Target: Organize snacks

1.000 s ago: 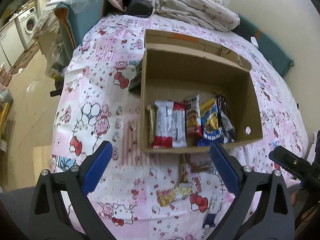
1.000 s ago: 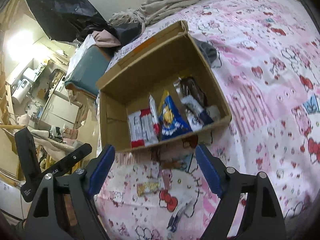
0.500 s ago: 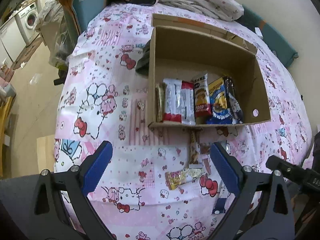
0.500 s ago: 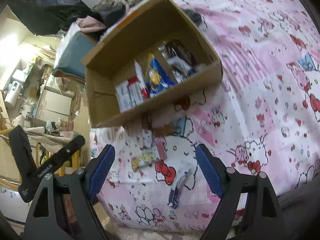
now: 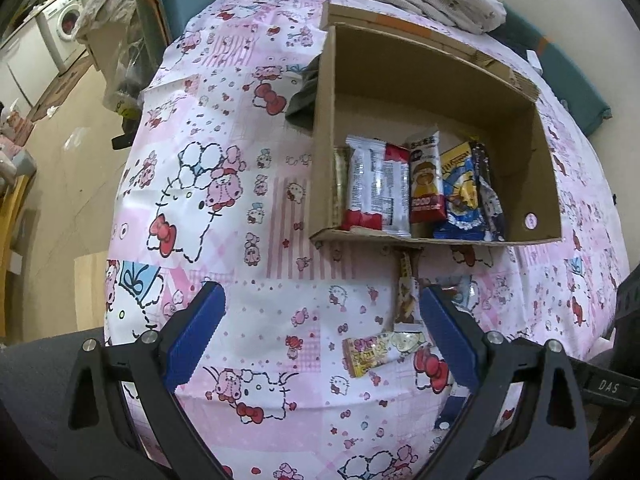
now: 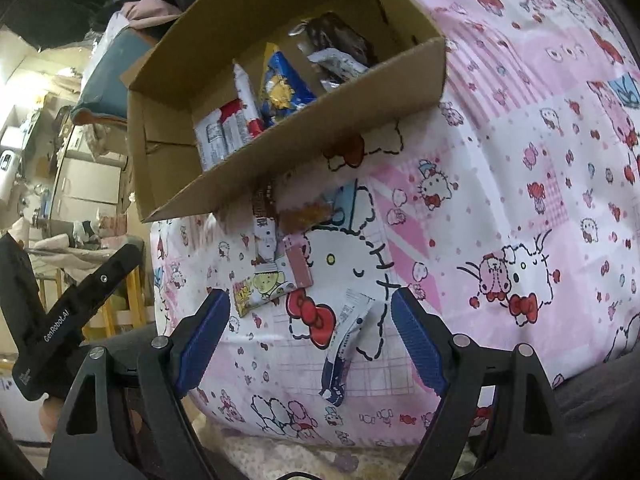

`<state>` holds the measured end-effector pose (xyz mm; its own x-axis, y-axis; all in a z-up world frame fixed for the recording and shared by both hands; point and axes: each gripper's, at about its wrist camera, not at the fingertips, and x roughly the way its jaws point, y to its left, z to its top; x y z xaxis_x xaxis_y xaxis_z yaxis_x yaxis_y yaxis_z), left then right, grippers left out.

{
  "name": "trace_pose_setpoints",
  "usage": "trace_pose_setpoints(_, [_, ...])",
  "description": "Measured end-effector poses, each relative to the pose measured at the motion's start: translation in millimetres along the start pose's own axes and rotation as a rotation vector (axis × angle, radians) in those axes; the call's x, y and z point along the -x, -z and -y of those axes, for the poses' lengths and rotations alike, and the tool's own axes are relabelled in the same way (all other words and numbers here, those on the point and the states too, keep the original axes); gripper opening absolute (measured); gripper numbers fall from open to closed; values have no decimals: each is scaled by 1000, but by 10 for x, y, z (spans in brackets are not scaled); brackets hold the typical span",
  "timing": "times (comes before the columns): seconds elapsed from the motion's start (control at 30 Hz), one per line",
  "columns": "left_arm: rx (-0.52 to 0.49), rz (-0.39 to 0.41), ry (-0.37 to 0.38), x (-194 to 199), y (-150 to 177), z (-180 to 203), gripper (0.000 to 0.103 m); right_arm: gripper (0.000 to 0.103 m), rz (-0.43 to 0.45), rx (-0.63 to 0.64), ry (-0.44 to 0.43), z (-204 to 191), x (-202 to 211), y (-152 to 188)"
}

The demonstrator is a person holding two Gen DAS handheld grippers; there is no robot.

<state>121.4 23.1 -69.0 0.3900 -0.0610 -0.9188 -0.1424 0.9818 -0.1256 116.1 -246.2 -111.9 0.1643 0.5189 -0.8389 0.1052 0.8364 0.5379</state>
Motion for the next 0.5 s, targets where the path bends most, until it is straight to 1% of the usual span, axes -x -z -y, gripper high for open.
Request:
trace_pose_setpoints(0.13, [51, -4, 11, -13, -18, -91, 96, 85, -20, -34, 7, 69, -49, -12])
trace_pose_setpoints(0.23, [59, -14, 8, -36, -18, -123, 96, 82, -65, 0, 52, 30, -149, 10])
trace_pose_setpoints(0.3, [54, -20, 4, -45, -7, -121, 96, 75, -126, 43, 111, -30, -274, 63])
trace_pose_setpoints(0.37, [51, -28, 8, -53, 4, -111, 96, 63, -192, 57, 120, -48, -411, 128])
trace_pose_setpoints(0.4, [50, -32, 14, -56, 8, -100, 96, 60, -219, 65, 137, -54, -474, 157])
trace_pose_setpoints(0.43, [45, -34, 18, -56, 13, -85, 96, 55, -248, 82, 159, -68, -550, 194])
trace_pose_setpoints(0.5, [31, -34, 14, -58, 18, -54, 96, 43, -263, 140, 215, -131, -631, 235])
